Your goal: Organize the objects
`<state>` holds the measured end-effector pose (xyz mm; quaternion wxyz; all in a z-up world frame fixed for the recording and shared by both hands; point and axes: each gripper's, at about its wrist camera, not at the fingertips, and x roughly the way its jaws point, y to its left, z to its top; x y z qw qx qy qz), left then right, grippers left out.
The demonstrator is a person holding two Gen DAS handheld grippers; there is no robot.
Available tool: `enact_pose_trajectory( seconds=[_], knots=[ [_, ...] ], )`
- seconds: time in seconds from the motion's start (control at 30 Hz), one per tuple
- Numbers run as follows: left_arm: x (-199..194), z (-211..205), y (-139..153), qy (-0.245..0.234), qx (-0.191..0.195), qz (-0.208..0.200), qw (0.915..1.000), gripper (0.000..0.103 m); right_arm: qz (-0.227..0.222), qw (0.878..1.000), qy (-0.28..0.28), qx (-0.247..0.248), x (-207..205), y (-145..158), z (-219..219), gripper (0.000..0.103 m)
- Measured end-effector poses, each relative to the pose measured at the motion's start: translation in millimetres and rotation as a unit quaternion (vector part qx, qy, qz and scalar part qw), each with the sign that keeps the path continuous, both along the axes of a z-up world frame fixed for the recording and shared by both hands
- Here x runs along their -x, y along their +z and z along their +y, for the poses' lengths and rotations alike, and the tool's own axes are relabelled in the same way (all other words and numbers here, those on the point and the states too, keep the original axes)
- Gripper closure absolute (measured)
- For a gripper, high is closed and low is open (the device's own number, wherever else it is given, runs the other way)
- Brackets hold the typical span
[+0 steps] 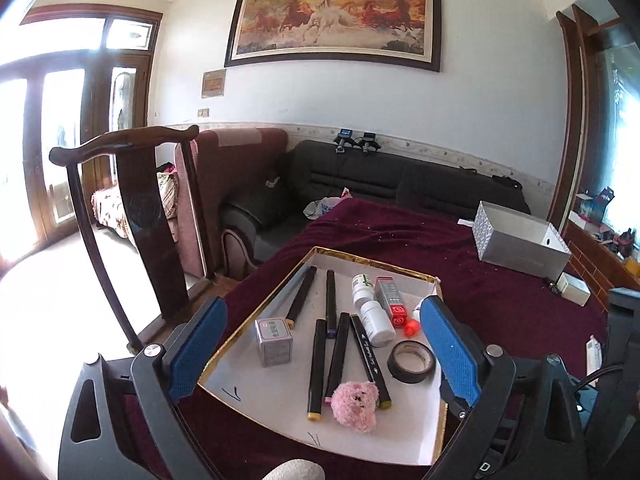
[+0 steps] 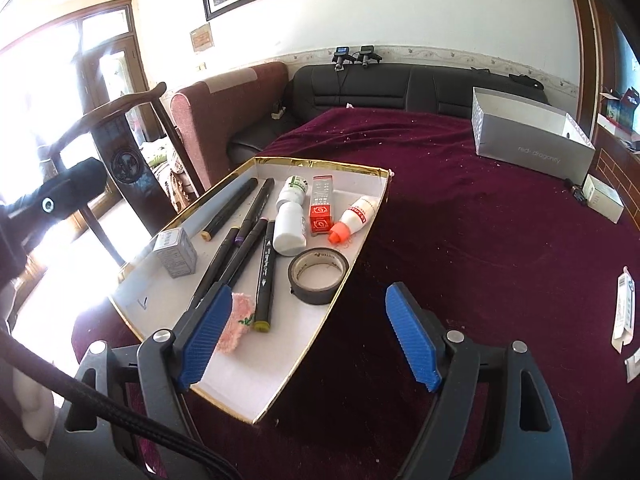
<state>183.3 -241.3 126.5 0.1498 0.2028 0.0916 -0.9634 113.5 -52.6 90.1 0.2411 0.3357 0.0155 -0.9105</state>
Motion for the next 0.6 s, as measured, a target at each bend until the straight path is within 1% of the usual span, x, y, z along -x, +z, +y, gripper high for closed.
enact_pose_trajectory(
  seconds=[0.1, 0.17, 0.3, 0.4, 0.6],
  knots=[
    [-2.8, -2.9, -3.3, -0.006, -0.028, -0.011, 0.9995, 0.005, 0.0, 1.0, 0.004, -0.001, -5.7, -1.4, 1.5, 0.023],
    [-4.8, -3.6, -5.5, -0.002, -0.037, -0.017, 0.9992, 0.005, 0.005, 1.0, 0.006, -0.005, -9.9, -1.3, 1.3, 0.023],
    [-8.5, -5.4, -8.1, 0.034, -0.032, -0.028, 0.9985, 0.005, 0.016, 1.0, 0.013, -0.021, -16.7, -0.2, -3.2, 0.023],
    [-10.0, -5.7, -10.8, 0.054, -0.017, -0.04, 0.9976, 0.004, 0.025, 0.999, 0.019, -0.034, -22.0, 0.0, -8.8, 0.023],
    [-17.7, -9.3, -14.4, 0.061, -0.019, -0.045, 0.997, 0.004, 0.031, 0.998, 0.032, -0.049, -28.0, -1.9, -17.3, 0.023]
  ],
)
